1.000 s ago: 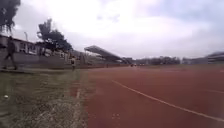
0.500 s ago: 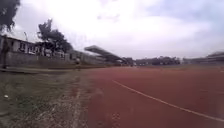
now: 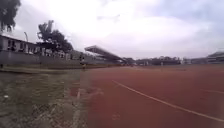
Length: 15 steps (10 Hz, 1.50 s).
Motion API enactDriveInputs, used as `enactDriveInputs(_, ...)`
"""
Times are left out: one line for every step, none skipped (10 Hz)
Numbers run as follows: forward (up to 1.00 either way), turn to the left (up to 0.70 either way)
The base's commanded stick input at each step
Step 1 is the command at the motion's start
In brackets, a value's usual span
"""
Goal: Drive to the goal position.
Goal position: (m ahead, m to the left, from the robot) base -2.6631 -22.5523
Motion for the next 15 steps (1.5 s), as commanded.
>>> enactDriveInputs(0.7,0.35)
enactDriveInputs(0.7,0.27)
enactDriveInputs(0.7,0.02)
enactDriveInputs(0.7,0.0)
enactDriveInputs(0.7,0.0)
enactDriveInputs(0.7,0.0)
enactDriveInputs(0.7,0.0)
enactDriveInputs(0.7,0.0)
enactDriveInputs(0.7,0.0)
enactDriveInputs(0.7,0.0)
enactDriveInputs(0.7,0.0)
enactDriveInputs(0.7,0.0)
enactDriveInputs(0.7,0.0)
enactDriveInputs(0.7,0.0)
enactDriveInputs(0.7,0.0)
